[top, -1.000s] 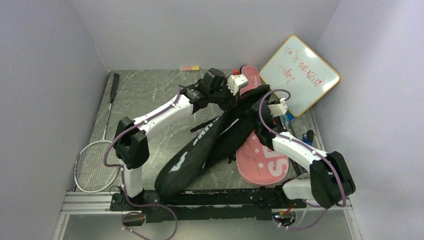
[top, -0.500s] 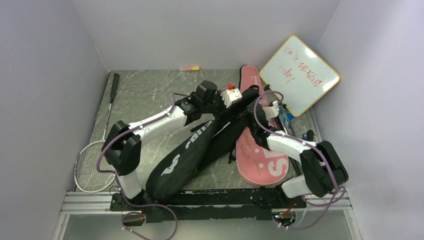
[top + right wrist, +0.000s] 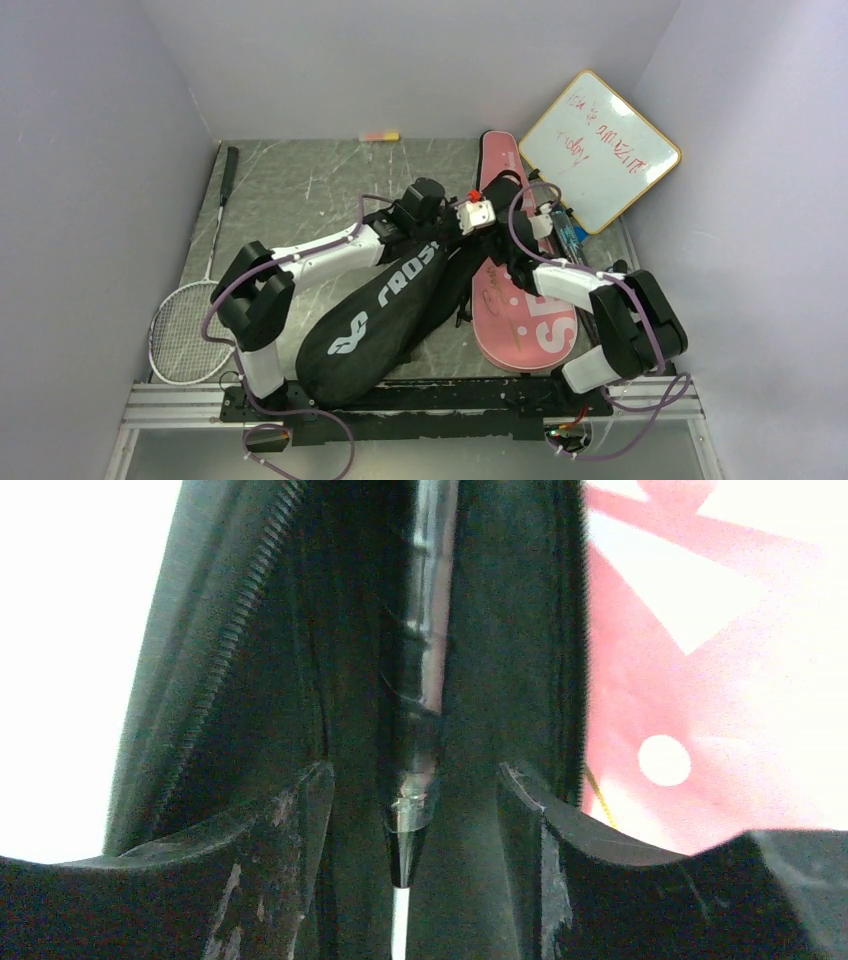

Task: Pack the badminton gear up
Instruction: Place the racket in the racket bag.

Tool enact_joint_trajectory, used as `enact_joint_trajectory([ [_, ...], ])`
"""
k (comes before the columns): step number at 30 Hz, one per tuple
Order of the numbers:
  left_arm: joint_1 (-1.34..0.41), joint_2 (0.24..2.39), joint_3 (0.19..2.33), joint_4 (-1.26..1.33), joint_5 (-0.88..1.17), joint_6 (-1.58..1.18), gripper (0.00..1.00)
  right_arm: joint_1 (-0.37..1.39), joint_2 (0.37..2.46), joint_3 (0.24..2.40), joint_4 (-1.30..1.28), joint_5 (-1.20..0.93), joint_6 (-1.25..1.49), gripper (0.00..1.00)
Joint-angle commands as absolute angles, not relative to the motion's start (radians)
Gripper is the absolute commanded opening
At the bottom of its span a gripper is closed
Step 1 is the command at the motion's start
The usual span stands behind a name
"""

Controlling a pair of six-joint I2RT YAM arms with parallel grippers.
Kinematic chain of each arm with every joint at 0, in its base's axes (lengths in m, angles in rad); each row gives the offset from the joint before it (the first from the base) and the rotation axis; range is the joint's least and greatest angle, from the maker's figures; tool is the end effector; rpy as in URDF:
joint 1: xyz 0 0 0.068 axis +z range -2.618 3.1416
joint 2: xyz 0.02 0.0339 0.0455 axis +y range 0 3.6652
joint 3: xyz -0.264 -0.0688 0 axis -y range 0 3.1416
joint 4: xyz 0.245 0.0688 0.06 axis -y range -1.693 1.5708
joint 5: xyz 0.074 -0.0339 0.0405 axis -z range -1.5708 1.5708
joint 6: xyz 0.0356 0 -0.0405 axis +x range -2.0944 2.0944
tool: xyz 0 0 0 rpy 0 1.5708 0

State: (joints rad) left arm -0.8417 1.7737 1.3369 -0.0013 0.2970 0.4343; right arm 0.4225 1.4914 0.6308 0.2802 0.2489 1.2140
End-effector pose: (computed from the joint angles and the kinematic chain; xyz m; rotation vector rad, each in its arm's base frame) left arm 0.2710 -0.3190 0.2770 1.3596 1.5106 -0.5567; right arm 0.2727 0.1130 0.1705 0.9882 1.9786 0.6812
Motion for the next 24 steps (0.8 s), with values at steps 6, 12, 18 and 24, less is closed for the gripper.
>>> enact_joint_trajectory([
  [6, -0.851, 1.849, 1.372, 0.054, 0.259, 0.428, 0.05, 0.285, 1.331, 0.578, 0.217, 0.234, 1.179, 0.65],
  [12, -0.853, 1.883, 1.391, 0.015, 0.324, 0.421, 0.05, 0.179, 1.303, 0.553, 0.239, 0.150, 1.133, 0.65],
  [18, -0.861, 1.907, 1.402, 0.007, 0.305, 0.414, 0.05, 0.147, 1.378, 0.577, 0.284, 0.030, 1.083, 0.54],
  [24, -0.861, 1.898, 1.405, 0.005, 0.302, 0.406, 0.05, 0.146, 1.519, 0.607, 0.380, -0.090, 1.049, 0.43],
])
